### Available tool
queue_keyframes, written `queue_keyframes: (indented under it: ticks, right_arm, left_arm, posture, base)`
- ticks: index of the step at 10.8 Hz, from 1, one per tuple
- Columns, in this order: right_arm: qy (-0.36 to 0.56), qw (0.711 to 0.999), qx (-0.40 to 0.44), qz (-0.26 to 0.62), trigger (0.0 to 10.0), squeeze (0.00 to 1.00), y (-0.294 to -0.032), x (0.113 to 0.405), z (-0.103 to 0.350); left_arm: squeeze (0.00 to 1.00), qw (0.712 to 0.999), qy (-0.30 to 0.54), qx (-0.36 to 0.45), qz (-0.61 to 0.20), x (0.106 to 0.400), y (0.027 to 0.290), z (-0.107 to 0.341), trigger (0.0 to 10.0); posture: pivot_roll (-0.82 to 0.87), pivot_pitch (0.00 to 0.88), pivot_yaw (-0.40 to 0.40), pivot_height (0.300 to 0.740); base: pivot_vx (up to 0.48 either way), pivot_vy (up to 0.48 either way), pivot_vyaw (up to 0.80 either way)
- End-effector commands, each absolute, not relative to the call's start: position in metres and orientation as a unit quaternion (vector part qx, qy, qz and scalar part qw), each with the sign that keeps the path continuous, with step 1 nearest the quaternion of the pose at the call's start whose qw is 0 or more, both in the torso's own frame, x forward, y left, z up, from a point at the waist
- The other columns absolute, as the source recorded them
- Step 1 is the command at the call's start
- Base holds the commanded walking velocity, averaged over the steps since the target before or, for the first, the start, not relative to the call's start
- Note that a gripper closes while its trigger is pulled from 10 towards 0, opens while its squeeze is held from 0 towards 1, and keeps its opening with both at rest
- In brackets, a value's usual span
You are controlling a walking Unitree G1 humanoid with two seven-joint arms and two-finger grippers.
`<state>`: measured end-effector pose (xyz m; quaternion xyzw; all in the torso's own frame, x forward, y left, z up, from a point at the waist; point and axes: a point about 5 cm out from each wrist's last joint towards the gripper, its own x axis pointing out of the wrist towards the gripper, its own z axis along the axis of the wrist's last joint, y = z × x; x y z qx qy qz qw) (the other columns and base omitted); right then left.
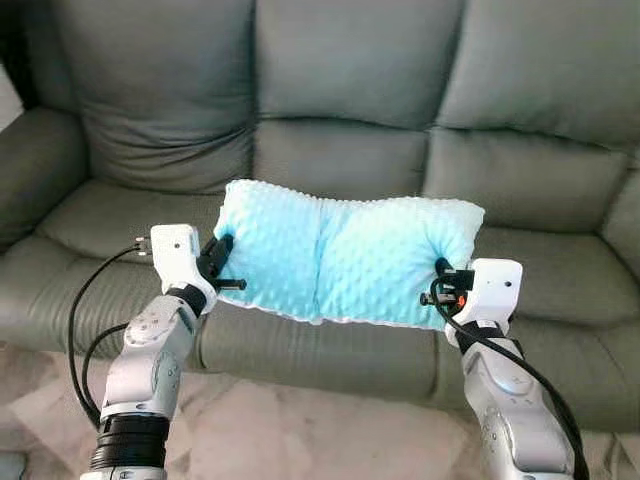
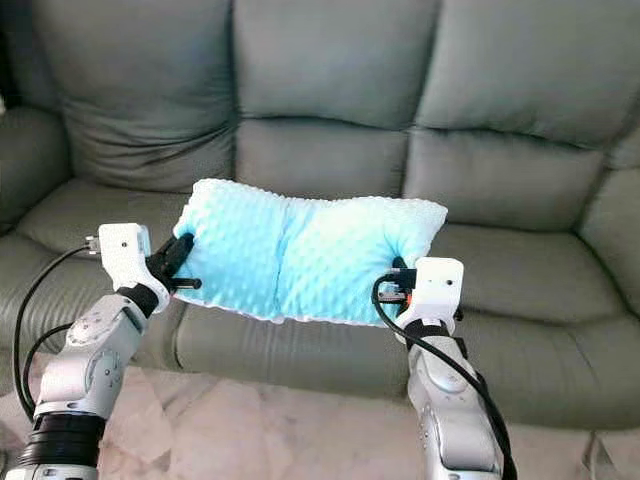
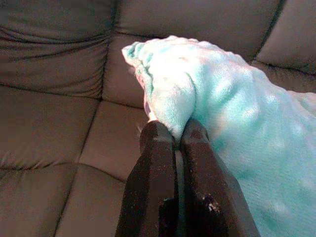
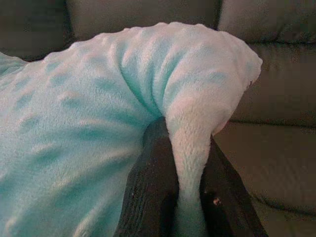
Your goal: Move the pillow to the sofa
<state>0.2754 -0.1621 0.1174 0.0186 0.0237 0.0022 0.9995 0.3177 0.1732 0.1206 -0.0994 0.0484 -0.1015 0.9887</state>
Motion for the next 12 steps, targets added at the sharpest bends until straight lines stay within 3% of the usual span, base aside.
queue_keyframes:
  ticks: [1, 6, 12]
  right_arm:
    - [0.009, 1.000, 0.017, -0.005, 10.0, 0.00, -0.164, 0.275, 0.123]
    - [0.015, 1.000, 0.013, -0.009, 10.0, 0.00, -0.165, 0.274, 0.121]
    - [0.025, 1.000, 0.009, -0.016, 10.0, 0.00, -0.167, 0.275, 0.119]
  left_arm:
    - [0.00, 0.987, 0.052, -0.102, -0.112, 0.317, 0.169, 0.120, 10.0]
    - [0.00, 0.985, 0.063, -0.102, -0.125, 0.315, 0.166, 0.116, 10.0]
    - [0.00, 0.981, 0.076, -0.112, -0.139, 0.312, 0.160, 0.113, 10.0]
  posture:
    - [-0.14, 0.112, 0.001, 0.740]
    - [-0.14, 0.118, 0.000, 0.740]
    - [-0.15, 0.121, -0.005, 0.740]
  base:
    - [0.334, 0.000, 0.00]
    - [0.371, 0.000, 0.00]
    - [0.000, 0.000, -0.10]
